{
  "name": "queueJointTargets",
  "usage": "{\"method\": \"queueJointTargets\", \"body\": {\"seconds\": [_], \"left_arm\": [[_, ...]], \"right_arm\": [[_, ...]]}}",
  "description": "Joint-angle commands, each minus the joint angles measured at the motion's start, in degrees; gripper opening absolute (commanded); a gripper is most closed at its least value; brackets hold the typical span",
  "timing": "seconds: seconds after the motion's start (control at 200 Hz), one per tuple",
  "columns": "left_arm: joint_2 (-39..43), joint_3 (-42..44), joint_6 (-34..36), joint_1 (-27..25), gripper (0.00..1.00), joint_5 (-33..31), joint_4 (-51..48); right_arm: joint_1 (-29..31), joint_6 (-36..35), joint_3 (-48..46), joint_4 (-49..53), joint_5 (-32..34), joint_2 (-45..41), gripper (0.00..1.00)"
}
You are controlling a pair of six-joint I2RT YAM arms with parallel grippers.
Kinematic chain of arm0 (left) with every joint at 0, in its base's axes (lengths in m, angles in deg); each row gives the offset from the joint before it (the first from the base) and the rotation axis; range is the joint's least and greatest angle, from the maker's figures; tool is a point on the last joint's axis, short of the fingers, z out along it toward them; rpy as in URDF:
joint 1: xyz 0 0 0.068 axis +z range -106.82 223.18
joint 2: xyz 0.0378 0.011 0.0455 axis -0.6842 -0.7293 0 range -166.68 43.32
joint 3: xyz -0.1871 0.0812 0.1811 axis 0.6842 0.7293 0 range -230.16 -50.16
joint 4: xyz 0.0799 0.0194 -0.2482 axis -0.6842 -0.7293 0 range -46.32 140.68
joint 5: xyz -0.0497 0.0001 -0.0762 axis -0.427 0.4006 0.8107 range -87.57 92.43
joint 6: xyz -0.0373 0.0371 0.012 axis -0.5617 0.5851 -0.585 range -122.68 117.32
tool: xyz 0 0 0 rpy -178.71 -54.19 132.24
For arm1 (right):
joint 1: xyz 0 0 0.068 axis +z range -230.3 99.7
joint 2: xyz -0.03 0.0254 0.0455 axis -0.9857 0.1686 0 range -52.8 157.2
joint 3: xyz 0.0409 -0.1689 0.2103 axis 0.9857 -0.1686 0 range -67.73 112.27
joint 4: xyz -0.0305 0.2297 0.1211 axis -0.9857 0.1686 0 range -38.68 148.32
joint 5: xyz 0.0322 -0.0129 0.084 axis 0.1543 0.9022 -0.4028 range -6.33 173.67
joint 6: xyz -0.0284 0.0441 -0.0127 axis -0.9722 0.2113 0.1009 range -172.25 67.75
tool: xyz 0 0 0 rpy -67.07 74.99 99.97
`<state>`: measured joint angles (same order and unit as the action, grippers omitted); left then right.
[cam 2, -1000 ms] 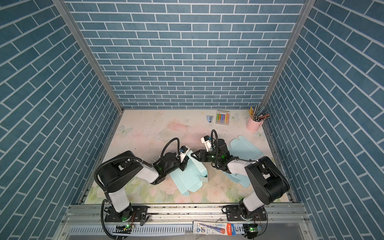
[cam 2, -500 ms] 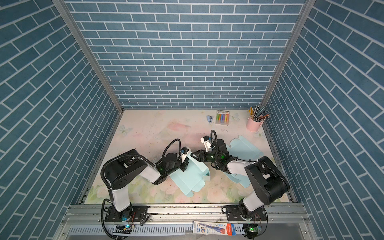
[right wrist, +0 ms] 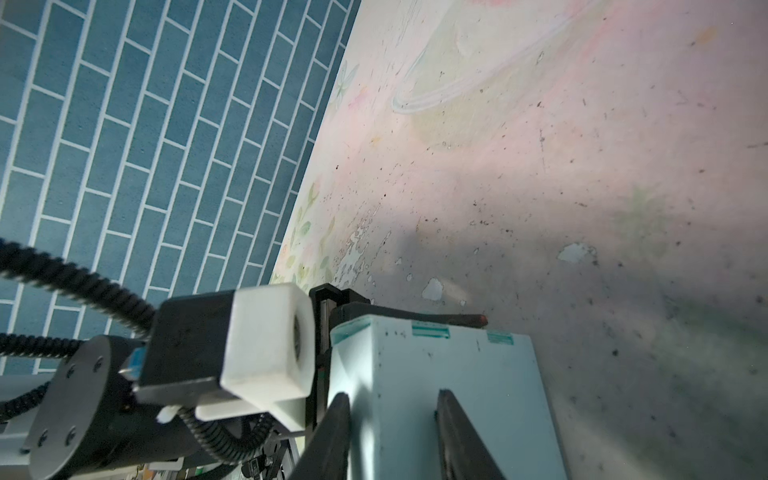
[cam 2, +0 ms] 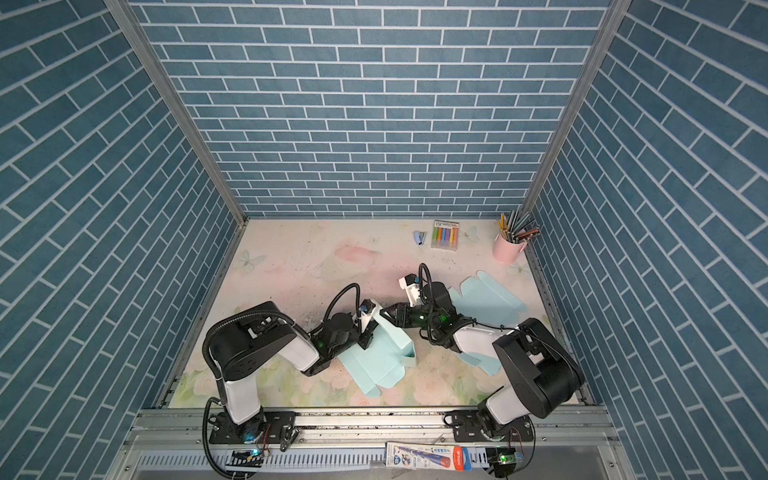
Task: Fold the paper box
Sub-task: 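Release the box with the right gripper and draw it back while left holds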
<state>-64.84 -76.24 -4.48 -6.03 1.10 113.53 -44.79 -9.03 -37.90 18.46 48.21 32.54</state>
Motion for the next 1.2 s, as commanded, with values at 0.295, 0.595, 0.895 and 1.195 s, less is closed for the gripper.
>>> {"method": "queueJointTargets", "body": {"seconds": [0.295,0.595,0.895,1.195], "left_arm": [[2.5,1.2,-2.4,-0.5,0.13,0.5,3.5],[4.2,1.5,-2.9,-0.5,0.08,1.1,3.7],[7.9,2.0,-4.9,-1.1,0.00,-3.9,-3.6],[16.7,5.3,-7.2,-0.5,0.00,-6.2,-12.1]], "right_arm": [[2.0,0.7,-2.7,4.0,3.6,-2.3,0.34],[2.3,0.6,-3.6,4.6,5.2,-4.3,0.33],[2.2,-9.8,0.5,18.8,13.6,-17.6,0.50],[2.2,-16.1,-5.4,29.8,24.7,-47.0,0.59]]}}
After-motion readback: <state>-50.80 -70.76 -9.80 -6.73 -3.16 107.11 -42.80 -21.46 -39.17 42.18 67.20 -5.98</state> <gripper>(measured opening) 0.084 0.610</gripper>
